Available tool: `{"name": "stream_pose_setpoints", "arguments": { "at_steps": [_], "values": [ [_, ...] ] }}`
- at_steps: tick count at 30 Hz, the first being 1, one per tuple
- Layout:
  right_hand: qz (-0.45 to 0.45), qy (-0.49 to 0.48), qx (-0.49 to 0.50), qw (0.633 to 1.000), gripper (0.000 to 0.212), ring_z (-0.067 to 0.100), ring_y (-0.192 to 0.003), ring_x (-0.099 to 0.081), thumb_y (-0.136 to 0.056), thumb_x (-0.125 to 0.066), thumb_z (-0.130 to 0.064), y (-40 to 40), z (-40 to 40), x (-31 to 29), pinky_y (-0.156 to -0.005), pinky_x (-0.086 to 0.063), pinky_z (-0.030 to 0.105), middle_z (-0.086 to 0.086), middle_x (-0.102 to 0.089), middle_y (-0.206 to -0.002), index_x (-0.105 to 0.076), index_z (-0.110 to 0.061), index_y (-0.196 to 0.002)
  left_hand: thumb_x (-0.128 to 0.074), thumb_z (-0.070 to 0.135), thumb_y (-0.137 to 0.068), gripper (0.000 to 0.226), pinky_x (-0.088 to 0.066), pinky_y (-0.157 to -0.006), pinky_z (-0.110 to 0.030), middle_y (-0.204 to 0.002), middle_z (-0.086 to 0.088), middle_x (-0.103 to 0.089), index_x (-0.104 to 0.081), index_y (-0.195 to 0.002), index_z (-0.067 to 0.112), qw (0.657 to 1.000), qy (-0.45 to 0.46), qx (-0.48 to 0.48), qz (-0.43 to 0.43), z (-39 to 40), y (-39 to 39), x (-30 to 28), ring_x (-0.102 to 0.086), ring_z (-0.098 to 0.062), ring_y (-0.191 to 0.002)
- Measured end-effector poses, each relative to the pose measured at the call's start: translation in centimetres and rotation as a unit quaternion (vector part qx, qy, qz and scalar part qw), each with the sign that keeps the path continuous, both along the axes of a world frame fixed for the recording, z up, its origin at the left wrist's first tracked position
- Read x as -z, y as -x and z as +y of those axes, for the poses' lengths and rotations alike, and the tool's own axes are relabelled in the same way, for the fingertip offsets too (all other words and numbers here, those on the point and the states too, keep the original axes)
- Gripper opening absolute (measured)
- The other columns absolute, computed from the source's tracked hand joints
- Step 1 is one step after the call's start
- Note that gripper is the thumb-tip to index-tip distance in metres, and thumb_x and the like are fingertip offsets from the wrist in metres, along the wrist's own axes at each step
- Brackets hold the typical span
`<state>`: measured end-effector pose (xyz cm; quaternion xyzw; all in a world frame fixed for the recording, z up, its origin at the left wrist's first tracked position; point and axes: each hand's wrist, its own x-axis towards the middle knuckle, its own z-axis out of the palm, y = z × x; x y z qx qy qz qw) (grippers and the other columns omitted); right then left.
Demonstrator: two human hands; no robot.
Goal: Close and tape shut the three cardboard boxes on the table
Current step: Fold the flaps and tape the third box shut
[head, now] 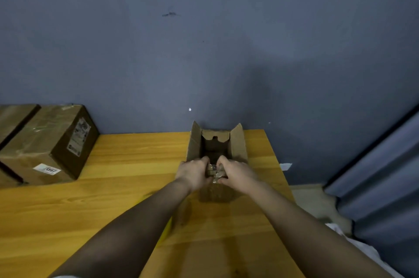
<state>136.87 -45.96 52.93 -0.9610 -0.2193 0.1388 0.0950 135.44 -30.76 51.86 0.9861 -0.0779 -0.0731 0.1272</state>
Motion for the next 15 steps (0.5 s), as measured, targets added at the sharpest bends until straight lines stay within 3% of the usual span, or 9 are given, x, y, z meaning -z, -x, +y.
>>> {"name": "stream_pose_setpoints", "arguments": {
  "at_steps": [6,11,15],
  "values": [
    [0.001,-0.047,-0.004,0.999,0.03,0.019,-0.104,-0.059,-0.095,-0.057,-0.027,0.47,-0.26,0.16,-0.072,-0.039,0.026,0.0,-0.06,-0.122,-0.046,-0.02,-0.122,-0.061,0.04,-0.087,0.036,-0.041,-0.09,-0.037,-0.115,-0.002,-0.062,-0.048,-0.116,0.022,1.0,-0.002,0.002,0.019,0.3,0.01,-0.01,-0.058,-0.023,-0.11],
    [0.006,-0.059,-0.001,0.998,0.025,0.018,-0.104,-0.061,-0.096,-0.055,-0.022,0.15,-0.41,-0.04,-0.078,-0.046,0.029,-0.001,-0.064,-0.12,-0.048,-0.02,-0.12,-0.062,0.037,-0.088,0.035,-0.045,-0.087,-0.036,-0.115,-0.002,-0.062,-0.049,-0.116,0.022,1.0,0.005,-0.005,0.016,0.1,-0.01,0.14,-0.059,-0.022,-0.108],
    [0.023,-0.058,0.022,0.998,0.056,0.021,-0.111,-0.06,-0.092,-0.062,-0.023,0.04,-0.55,0.05,-0.088,-0.05,0.034,0.004,-0.06,-0.127,-0.035,-0.025,-0.141,-0.063,0.035,-0.087,0.036,-0.046,-0.09,-0.037,-0.116,-0.001,-0.062,-0.049,-0.118,0.022,0.999,0.015,-0.003,0.029,0.0,-0.1,0.11,-0.058,-0.022,-0.11]
  ]
}}
